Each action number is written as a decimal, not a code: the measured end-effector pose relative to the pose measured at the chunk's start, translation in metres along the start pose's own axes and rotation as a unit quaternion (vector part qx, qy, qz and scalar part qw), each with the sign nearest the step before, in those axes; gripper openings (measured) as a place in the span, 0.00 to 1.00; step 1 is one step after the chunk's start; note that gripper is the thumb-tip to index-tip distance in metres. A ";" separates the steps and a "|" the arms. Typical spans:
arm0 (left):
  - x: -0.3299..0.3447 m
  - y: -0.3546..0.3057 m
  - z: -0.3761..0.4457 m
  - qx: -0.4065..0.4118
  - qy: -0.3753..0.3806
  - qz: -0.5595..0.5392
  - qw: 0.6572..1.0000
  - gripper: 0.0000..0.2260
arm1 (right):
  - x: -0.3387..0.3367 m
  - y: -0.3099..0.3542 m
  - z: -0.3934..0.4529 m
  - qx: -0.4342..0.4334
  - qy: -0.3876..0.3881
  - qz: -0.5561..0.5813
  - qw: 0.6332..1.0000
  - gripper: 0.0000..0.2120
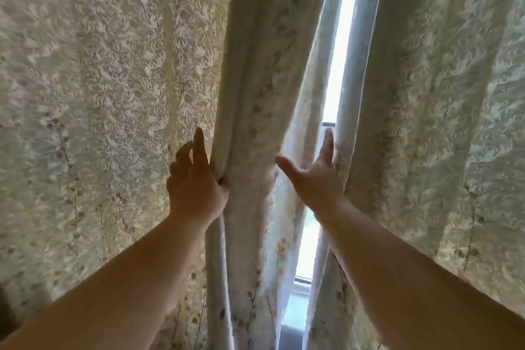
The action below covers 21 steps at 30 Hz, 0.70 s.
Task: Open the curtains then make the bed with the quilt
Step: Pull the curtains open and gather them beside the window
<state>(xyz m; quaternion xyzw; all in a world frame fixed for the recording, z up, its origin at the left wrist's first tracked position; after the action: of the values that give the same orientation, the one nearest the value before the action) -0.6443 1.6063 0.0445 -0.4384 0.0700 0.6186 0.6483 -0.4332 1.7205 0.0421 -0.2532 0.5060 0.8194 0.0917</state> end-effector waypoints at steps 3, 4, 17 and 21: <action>0.005 -0.003 0.008 0.051 0.012 -0.029 0.998 0.51 | 0.029 -0.002 0.037 0.007 0.027 0.123 0.992 0.53; 0.010 -0.004 0.013 0.064 0.025 -0.039 0.997 0.54 | 0.045 0.001 0.048 0.001 0.054 0.192 0.980 0.46; -0.024 0.099 0.037 -0.154 -0.074 -0.090 0.981 0.40 | 0.123 0.065 0.087 -0.154 0.070 0.114 0.979 0.44; -0.058 0.111 0.029 -0.197 -0.106 0.020 0.974 0.30 | 0.177 0.055 0.110 -0.056 0.234 0.251 0.938 0.56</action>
<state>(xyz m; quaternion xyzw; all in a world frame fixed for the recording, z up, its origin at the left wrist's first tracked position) -0.7658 1.5659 0.0450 -0.4881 -0.1137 0.6757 0.5406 -0.6424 1.7723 0.0349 -0.3070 0.5140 0.7601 -0.2524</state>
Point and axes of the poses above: each hand's wrist, its own z-axis towards the middle knuckle, its own x-axis out of the palm, y = z × x, the point moved 10 cm from there along z, towards the middle knuckle, and after that the axes turned 11 degrees about y, right-handed, at the moved point
